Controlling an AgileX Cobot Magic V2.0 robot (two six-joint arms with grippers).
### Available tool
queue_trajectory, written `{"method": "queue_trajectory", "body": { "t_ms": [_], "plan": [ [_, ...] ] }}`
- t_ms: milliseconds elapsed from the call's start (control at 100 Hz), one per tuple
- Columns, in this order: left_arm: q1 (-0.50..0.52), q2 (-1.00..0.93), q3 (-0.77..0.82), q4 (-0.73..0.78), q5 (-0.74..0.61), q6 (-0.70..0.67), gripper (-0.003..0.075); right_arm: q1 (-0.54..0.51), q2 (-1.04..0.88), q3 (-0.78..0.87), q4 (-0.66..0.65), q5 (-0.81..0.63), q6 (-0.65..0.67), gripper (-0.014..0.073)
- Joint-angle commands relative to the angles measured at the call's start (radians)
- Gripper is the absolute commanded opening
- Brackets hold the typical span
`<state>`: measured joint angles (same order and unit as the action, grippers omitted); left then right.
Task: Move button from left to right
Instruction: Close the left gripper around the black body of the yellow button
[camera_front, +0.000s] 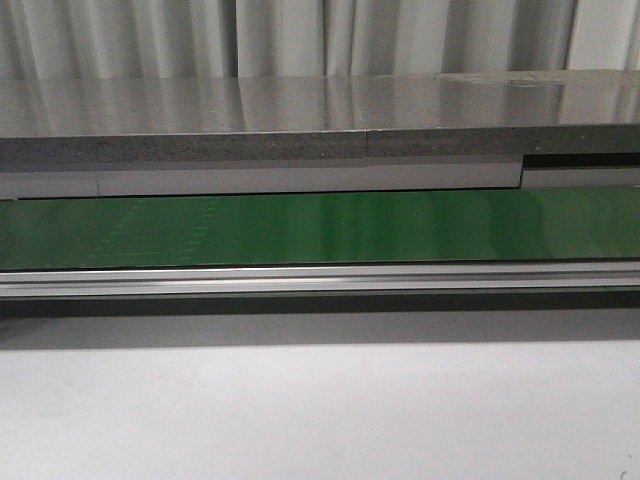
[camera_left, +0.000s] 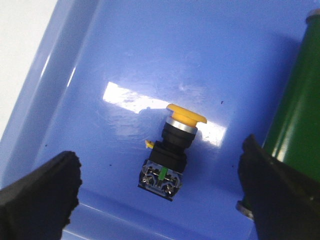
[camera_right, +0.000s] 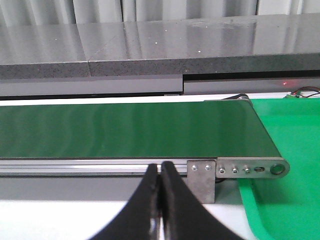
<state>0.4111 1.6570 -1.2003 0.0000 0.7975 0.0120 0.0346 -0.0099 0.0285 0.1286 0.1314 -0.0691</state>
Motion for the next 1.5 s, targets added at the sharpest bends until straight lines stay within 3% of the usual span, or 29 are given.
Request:
{"method": "queue_trajectory", "body": {
  "t_ms": [0, 1070, 1160, 1399, 1489],
  "plan": [
    [0.002, -0.011, -0.032, -0.02, -0.041, 0.0, 0.0617, -0.004, -0.02, -0.016, -0.008, -0.087, -0.004, -0.0067],
    [0.002, 0.228, -0.03, -0.011, -0.024, 0.006, 0.0611, -0.004, -0.02, -0.016, -0.008, -0.087, -0.004, -0.0067],
    [0.002, 0.23, -0.03, -0.011, -0.024, 0.006, 0.0544, -0.004, -0.02, -0.016, -0.008, -0.087, -0.004, -0.0067],
    [0.002, 0.23, -0.03, -0.011, -0.025, 0.006, 0.0185, -0.004, -0.02, -0.016, -0.008, -0.087, -0.004, -0.0067],
    [0.002, 0.23, -0.035, -0.014, -0.015, 0.006, 0.0098, -0.004, -0.02, -0.016, -0.008, -0.087, -0.004, -0.0067]
  ]
}}
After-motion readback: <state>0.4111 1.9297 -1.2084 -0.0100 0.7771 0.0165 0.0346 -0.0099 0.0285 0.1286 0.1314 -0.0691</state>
